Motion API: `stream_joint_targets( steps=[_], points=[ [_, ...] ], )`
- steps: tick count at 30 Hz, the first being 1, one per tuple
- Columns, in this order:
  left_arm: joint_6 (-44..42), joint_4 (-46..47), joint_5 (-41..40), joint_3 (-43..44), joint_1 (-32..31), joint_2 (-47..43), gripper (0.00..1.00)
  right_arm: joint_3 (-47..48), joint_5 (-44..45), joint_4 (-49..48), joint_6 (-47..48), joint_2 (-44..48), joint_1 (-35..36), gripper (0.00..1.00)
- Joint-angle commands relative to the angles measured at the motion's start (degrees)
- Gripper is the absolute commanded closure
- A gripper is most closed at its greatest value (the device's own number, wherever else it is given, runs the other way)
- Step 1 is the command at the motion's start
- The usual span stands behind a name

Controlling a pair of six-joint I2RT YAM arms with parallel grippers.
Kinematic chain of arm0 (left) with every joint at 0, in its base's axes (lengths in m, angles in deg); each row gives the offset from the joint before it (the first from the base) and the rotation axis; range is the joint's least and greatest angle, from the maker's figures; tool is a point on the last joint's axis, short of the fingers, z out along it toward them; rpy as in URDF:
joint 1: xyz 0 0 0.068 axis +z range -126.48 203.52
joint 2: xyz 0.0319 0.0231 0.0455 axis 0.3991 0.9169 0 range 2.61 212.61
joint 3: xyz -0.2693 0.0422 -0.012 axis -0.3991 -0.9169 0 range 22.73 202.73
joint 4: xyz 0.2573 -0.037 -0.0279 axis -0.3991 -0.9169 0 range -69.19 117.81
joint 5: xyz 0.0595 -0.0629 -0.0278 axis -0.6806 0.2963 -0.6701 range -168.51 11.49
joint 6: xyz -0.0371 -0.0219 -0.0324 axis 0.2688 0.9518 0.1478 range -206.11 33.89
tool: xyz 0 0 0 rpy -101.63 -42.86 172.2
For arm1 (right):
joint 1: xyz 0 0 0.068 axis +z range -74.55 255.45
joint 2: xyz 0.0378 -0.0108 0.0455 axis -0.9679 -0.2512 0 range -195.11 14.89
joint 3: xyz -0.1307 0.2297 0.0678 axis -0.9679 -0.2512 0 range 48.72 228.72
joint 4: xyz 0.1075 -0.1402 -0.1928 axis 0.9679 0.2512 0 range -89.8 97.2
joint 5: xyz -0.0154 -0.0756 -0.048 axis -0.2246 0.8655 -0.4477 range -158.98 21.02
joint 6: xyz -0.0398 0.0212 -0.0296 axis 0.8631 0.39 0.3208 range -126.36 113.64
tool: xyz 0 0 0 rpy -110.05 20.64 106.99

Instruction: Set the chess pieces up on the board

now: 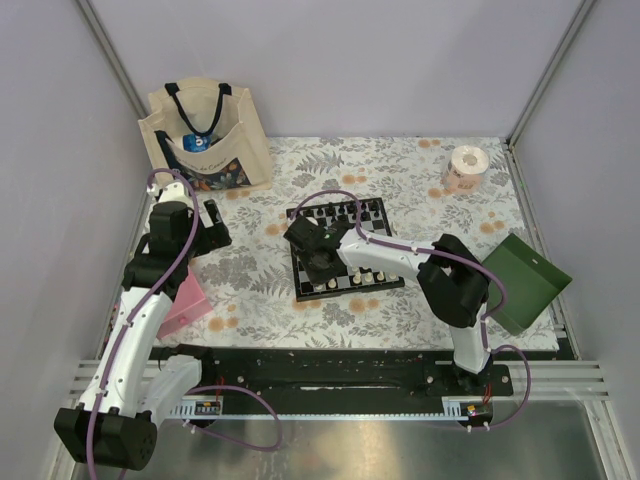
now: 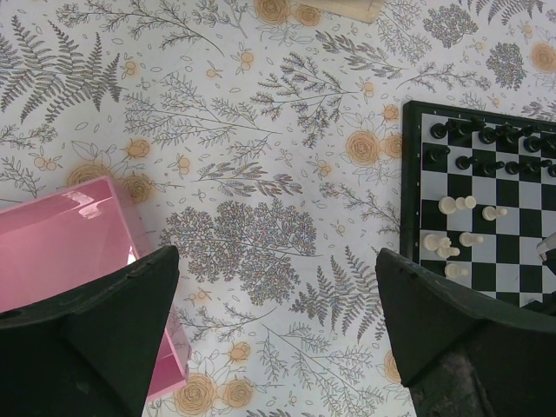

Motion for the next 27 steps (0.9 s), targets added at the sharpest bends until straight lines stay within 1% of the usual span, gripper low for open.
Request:
stream_joint_targets(
  steps=[1, 3, 9, 13, 15, 16, 17, 18, 20, 21, 23, 26, 27],
  points=[
    [-0.56, 2.02, 0.87, -0.33, 0.18, -0.43, 0.01, 1.82, 0.7, 0.42, 0.61, -0.65, 0.57, 0.89],
    [-0.56, 2.02, 0.87, -0.33, 0.26, -0.51, 0.01, 1.65, 1.84, 0.6, 0.35, -0.57, 0.57, 0.88],
    [-0.56, 2.02, 0.87, -0.33, 0.18, -0.69, 0.01, 0.94, 2.02, -0.81, 0.61, -0.39, 0.57, 0.77],
    [-0.56, 2.02, 0.87, -0.33, 0.18, -0.69, 0.01, 1.3, 2.28, -0.9, 0.61, -0.65, 0.57, 0.76],
    [-0.56, 2.02, 0.87, -0.42, 0.18, -0.69, 0.01, 1.12, 2.64, -1.16, 0.61, -0.39, 0.57, 0.78],
    [-0.56, 2.02, 0.87, -0.42, 0.26, -0.69, 0.01, 1.21, 2.72, -1.42, 0.53, -0.39, 0.66, 0.77],
    [-0.56, 2.02, 0.87, -0.42, 0.18, -0.87, 0.01, 1.21, 2.81, -1.34, 0.61, -0.3, 0.57, 0.72],
    [-0.56, 2.02, 0.87, -0.42, 0.18, -0.78, 0.01, 1.29, 2.81, -1.25, 0.61, -0.39, 0.57, 0.7],
    [-0.56, 2.02, 0.87, -0.42, 0.18, -0.69, 0.01, 1.21, 2.99, -1.34, 0.61, -0.21, 0.57, 0.69],
    [-0.56, 1.93, 0.96, -0.34, 0.18, -0.78, 0.01, 1.21, 3.08, -1.42, 0.61, -0.04, 0.57, 0.67],
    [-0.56, 1.93, 0.87, -0.51, 0.18, -0.78, 0.01, 1.29, 2.82, -1.34, 0.88, 0.05, 0.57, 0.65],
    [-0.56, 2.02, 0.87, -0.42, 0.18, -0.78, 0.01, 1.21, 2.99, -1.16, 0.97, 1.1, 0.66, 0.63],
    [-0.56, 2.02, 0.87, -0.42, 0.18, -0.78, 0.01, 1.21, 3.08, -1.16, 1.05, 1.54, 0.57, 0.6]
  ],
)
